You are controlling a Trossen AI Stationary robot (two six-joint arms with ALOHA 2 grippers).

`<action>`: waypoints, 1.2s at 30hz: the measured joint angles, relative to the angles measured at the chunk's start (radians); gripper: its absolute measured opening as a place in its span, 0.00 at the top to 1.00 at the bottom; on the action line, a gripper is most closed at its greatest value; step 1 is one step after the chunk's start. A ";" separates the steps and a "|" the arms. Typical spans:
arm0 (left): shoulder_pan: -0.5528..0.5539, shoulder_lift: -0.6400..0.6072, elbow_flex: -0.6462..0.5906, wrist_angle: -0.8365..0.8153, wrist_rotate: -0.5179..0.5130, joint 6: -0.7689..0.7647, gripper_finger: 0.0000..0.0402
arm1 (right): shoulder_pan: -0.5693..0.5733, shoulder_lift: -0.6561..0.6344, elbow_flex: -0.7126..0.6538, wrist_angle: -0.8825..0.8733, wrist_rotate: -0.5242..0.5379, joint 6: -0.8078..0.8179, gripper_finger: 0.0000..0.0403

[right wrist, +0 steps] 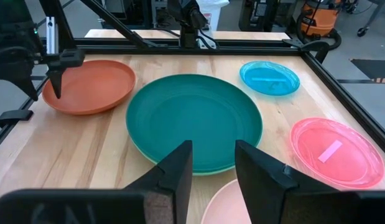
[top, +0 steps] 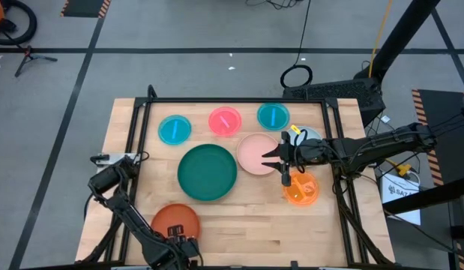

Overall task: Stack plastic plates
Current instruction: Stack the orange plate on top of the dark green plate

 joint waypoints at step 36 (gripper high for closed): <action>-0.021 0.009 0.002 -0.102 -0.052 0.034 0.97 | 0.000 0.000 0.000 0.000 0.002 -0.008 0.72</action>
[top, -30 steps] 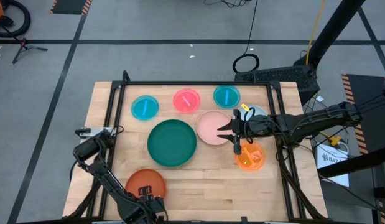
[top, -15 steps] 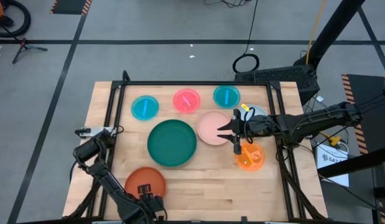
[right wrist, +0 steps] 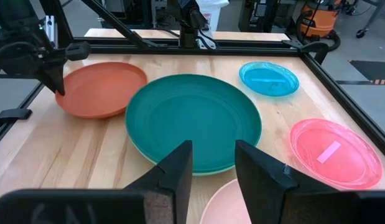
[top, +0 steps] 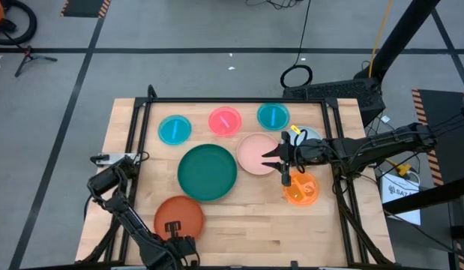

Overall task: Stack plastic plates
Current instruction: Stack the orange plate on top of the dark green plate

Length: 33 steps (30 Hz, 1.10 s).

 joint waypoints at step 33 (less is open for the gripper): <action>0.102 -0.096 0.278 -0.276 -0.072 0.417 0.97 | 0.000 0.000 0.000 0.000 0.000 -0.020 0.72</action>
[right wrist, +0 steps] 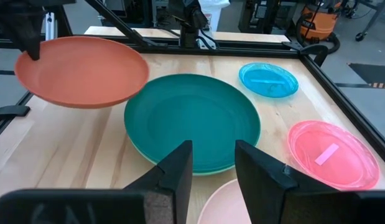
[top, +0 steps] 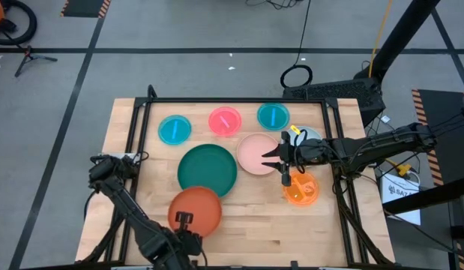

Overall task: Stack plastic plates
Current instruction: Stack the orange plate on top of the dark green plate

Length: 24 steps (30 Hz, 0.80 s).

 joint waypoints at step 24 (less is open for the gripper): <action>0.233 -0.050 -0.038 -0.061 -0.127 0.490 0.97 | 0.000 0.000 0.000 -0.002 -0.001 -0.010 0.72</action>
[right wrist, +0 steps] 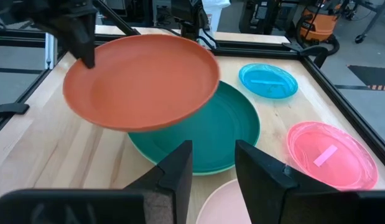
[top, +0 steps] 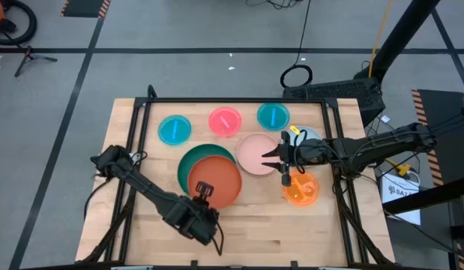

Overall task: Stack plastic plates
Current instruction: Stack the orange plate on top of the dark green plate

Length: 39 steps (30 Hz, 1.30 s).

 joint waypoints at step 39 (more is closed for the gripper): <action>0.237 -0.244 -0.583 0.458 0.066 -0.011 0.92 | 0.000 0.000 0.000 -0.087 -0.002 0.049 0.72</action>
